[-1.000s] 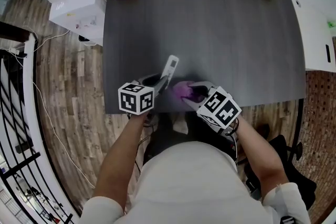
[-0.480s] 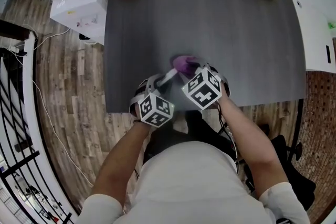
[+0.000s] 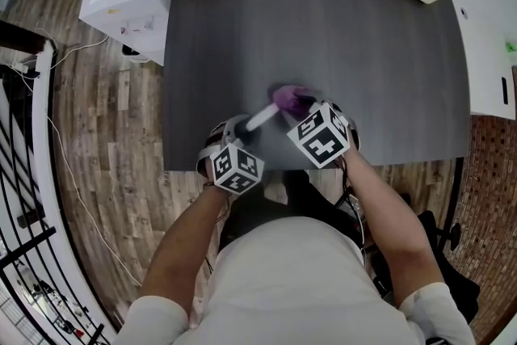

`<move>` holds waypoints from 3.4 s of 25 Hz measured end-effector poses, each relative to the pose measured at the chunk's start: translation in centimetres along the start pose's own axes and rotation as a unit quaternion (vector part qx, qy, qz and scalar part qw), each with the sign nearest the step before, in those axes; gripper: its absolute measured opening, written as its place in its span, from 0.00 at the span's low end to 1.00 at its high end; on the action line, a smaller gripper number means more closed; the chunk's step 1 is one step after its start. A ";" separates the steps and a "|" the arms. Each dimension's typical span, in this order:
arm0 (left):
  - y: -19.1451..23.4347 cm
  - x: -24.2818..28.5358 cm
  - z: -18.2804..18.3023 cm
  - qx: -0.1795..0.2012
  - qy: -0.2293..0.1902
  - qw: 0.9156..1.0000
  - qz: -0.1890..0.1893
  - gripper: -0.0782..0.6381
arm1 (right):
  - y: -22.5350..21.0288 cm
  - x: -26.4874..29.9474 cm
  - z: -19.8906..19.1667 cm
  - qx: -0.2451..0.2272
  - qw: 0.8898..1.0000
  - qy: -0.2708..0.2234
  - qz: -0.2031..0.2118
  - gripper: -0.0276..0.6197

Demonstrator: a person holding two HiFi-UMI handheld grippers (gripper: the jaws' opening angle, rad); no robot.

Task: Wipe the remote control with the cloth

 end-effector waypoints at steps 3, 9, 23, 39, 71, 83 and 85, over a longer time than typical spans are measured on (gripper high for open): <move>0.3 -0.6 1.0 0.031 -0.002 0.999 0.018 0.26 | 0.1 -0.6 0.3 0.003 1.000 -0.005 0.000 0.27; 0.5 -0.9 2.3 0.081 0.007 0.996 0.040 0.25 | 5.1 -3.5 3.6 -0.033 0.996 -0.060 0.056 0.27; -1.6 -1.4 3.0 0.184 0.001 0.982 0.037 0.25 | 1.1 -0.9 -1.0 0.007 0.998 0.052 0.034 0.27; -2.3 -0.7 1.6 0.252 0.014 0.967 0.011 0.25 | -2.3 -1.5 -1.1 0.014 0.998 0.041 -0.039 0.27; -2.7 -0.2 -0.6 -0.091 0.001 0.993 -0.071 0.42 | 8.0 2.6 -0.5 -0.117 0.987 0.089 0.061 0.27; -2.5 -0.2 -0.8 -0.103 -0.002 0.992 -0.072 0.41 | 0.1 1.9 -2.5 0.008 0.994 0.107 -0.023 0.27; -2.4 -0.2 -0.9 -0.103 -0.001 0.992 -0.073 0.41 | -1.3 1.9 -2.8 0.015 0.992 0.115 -0.047 0.27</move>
Point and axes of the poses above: the fingertips, and each gripper's own axes: x forward along the fingers, y to its left, z out of its top, the point moved 6 cm from there along -x, backward along the fingers, and after that the axes turned 8 degrees about x, right-handed, at the moved point
